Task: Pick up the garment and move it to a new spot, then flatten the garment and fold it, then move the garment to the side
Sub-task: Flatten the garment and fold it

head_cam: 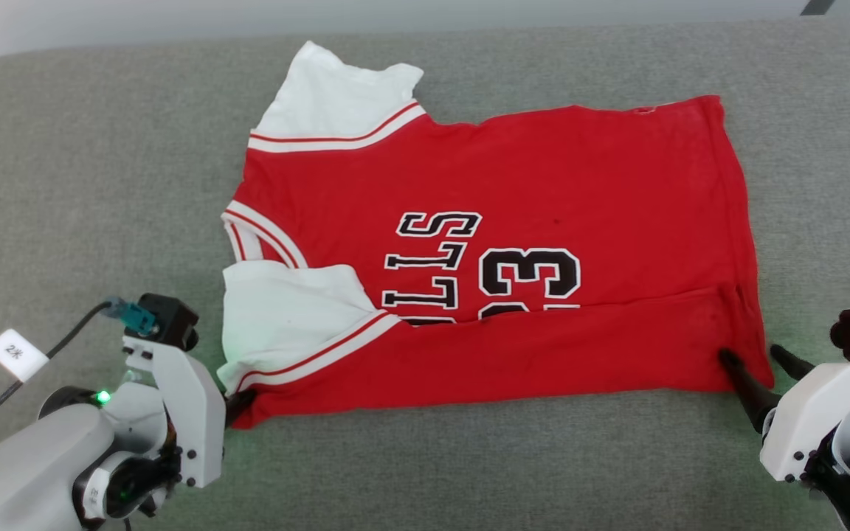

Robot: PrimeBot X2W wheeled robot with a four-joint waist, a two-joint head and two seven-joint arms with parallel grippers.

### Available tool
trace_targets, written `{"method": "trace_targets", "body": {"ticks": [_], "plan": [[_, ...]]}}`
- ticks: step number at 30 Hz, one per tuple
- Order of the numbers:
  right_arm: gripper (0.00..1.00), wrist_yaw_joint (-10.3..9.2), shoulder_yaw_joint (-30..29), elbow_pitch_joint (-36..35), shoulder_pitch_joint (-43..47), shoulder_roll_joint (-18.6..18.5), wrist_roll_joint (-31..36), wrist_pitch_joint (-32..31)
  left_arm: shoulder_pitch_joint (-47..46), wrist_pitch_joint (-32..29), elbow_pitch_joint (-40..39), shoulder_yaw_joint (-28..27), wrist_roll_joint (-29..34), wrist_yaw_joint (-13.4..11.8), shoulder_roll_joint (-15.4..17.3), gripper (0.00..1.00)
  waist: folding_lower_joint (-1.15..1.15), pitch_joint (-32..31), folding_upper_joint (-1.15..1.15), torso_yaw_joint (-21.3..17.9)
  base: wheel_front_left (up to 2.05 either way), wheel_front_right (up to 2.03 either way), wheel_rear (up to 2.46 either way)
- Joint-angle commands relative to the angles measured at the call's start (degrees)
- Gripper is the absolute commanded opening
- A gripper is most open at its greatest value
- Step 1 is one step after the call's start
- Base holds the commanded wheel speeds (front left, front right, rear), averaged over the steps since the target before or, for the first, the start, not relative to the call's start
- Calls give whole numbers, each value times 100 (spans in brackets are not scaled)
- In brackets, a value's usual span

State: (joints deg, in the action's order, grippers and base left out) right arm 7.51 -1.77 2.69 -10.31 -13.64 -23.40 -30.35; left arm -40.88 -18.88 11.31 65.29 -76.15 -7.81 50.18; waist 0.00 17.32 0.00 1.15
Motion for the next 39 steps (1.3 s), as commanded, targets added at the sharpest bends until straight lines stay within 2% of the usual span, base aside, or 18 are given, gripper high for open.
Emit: {"method": "trace_targets", "body": {"ticks": [1, 6, 7, 8, 9, 15, 24, 39], "plan": [[100, -4, -11, 120, -95, -26, 35, -131, 109, -60, 51, 141, 29, 7, -171, 0, 0, 24, 0, 56, 0, 0, 0], [100, -5, 35, 578, -220, 20, 37, -501, 87, -59, 42, 145, 45, 23, -207, 0, 0, 56, 0, 121, 0, 0, 0], [80, -5, 51, 667, -246, -1, 108, -561, 87, -54, 47, 145, 45, 32, -212, 0, 0, 60, 0, 126, 0, 0, 0], [26, -6, 103, 741, -266, -28, 149, -618, 86, -52, 53, 147, 45, 40, -222, 0, 0, 63, 0, 131, 0, 0, 0], [0, -7, 131, 809, -279, -34, 141, -667, 85, -51, 61, 149, 45, 47, -232, 0, 0, 64, 0, 137, 0, 0, 0], [0, -6, 225, 860, -390, -183, 51, -747, 106, -56, 78, 137, 9, 72, -220, 0, 0, 32, 0, 132, 0, 0, 0], [0, -6, 343, 485, -325, -423, -185, -951, 104, -266, -316, 91, -102, -87, 127, 0, 0, -155, 0, 110, 0, 0, 0], [0, -6, 432, -530, 422, -946, -652, -1861, 395, -616, -1523, 159, -214, -774, 871, 0, 0, -447, 0, 122, 0, 0, 0]]}}
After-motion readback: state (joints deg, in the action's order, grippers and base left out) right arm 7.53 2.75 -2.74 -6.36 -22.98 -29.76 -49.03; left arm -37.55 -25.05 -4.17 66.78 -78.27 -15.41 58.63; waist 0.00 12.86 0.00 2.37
